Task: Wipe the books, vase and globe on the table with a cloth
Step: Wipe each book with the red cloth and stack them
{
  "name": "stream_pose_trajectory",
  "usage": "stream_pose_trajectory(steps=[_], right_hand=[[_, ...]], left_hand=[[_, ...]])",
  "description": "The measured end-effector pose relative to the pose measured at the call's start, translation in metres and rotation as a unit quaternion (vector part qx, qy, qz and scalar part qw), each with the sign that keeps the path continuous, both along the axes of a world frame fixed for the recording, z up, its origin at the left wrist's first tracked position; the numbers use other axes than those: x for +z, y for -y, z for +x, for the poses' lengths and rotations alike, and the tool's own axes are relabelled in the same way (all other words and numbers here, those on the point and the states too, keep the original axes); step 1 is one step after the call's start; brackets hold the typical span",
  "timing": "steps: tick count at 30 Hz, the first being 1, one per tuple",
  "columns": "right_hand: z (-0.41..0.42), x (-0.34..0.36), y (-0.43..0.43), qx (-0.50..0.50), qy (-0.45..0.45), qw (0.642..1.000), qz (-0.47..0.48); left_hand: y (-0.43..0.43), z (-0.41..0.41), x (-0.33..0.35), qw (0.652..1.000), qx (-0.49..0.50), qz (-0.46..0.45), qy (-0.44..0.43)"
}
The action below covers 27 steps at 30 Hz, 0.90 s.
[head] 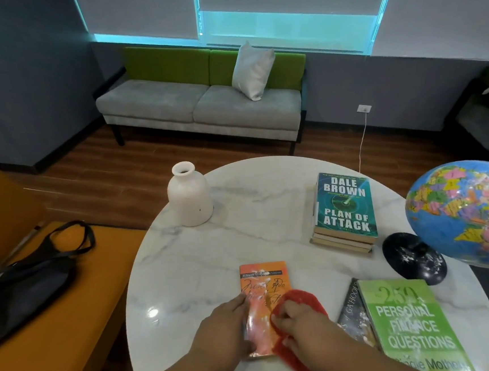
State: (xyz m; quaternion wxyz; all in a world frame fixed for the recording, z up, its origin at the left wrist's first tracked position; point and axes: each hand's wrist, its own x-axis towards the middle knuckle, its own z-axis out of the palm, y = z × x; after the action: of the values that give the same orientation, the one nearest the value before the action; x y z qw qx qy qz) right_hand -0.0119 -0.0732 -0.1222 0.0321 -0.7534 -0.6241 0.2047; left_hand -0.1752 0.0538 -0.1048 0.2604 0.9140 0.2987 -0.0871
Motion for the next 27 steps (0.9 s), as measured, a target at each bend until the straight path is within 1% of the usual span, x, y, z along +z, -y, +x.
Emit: stream_pose_trajectory(steps=[1, 4, 5, 7, 9, 10, 12, 13, 14, 15, 17, 19, 20, 22, 24, 25, 27], right_hand=[[0.0, 0.0, 0.0, 0.016, -0.011, 1.0, -0.004], [0.011, 0.001, -0.007, -0.043, 0.007, 0.999, 0.005], [0.011, 0.002, -0.008, -0.046, 0.017, 0.999, 0.005], [0.003, -0.001, -0.008, -0.01, 0.011, 1.0, -0.001], [-0.003, -0.008, 0.0, 0.042, -0.03, 0.999, -0.01], [0.002, -0.009, 0.001, 0.032, -0.039, 0.999, 0.007], [0.015, -0.008, 0.006, -0.03, -0.04, 0.998, 0.042], [0.018, -0.013, 0.008, -0.039, -0.029, 0.998, 0.043], [0.015, -0.014, 0.01, -0.032, -0.02, 0.998, 0.047], [0.009, -0.012, 0.013, -0.013, -0.032, 0.999, 0.038], [-0.004, -0.011, 0.02, 0.047, -0.051, 0.997, 0.012], [0.002, -0.013, 0.026, 0.039, -0.073, 0.996, 0.022], [0.007, -0.015, 0.029, 0.024, -0.075, 0.996, 0.045], [0.008, -0.023, 0.031, -0.008, -0.04, 0.999, 0.035], [0.003, -0.026, 0.033, -0.013, -0.029, 0.999, 0.037], [-0.002, -0.023, 0.034, -0.014, -0.037, 0.999, 0.015], [-0.003, -0.023, 0.037, 0.029, -0.058, 0.998, 0.016]], left_hand=[[0.0, 0.0, 0.0, 1.0, -0.001, 0.001, 0.0], [-0.002, 0.001, 0.003, 1.0, -0.004, 0.009, -0.001], [-0.002, 0.001, 0.004, 1.0, -0.004, 0.011, 0.0], [-0.001, 0.002, 0.004, 1.0, -0.006, 0.013, -0.006], [-0.001, 0.001, 0.004, 1.0, -0.008, 0.016, -0.012], [-0.002, 0.001, 0.004, 1.0, -0.009, 0.019, -0.013], [-0.003, 0.001, 0.005, 1.0, -0.013, 0.021, -0.015], [-0.003, 0.001, 0.005, 1.0, -0.013, 0.02, -0.014], [-0.002, 0.002, 0.006, 1.0, -0.013, 0.019, -0.014], [-0.002, 0.002, 0.006, 1.0, -0.012, 0.018, -0.014], [-0.002, 0.001, 0.005, 1.0, -0.01, 0.017, -0.016], [-0.003, 0.001, 0.005, 1.0, -0.01, 0.017, -0.017], [-0.003, 0.001, 0.005, 1.0, -0.011, 0.017, -0.017], [-0.002, 0.002, 0.005, 1.0, -0.012, 0.017, -0.015], [-0.002, 0.002, 0.005, 1.0, -0.01, 0.014, -0.018], [-0.002, 0.002, 0.004, 1.0, -0.01, 0.013, -0.02], [-0.002, 0.002, 0.004, 1.0, -0.008, 0.01, -0.02]])
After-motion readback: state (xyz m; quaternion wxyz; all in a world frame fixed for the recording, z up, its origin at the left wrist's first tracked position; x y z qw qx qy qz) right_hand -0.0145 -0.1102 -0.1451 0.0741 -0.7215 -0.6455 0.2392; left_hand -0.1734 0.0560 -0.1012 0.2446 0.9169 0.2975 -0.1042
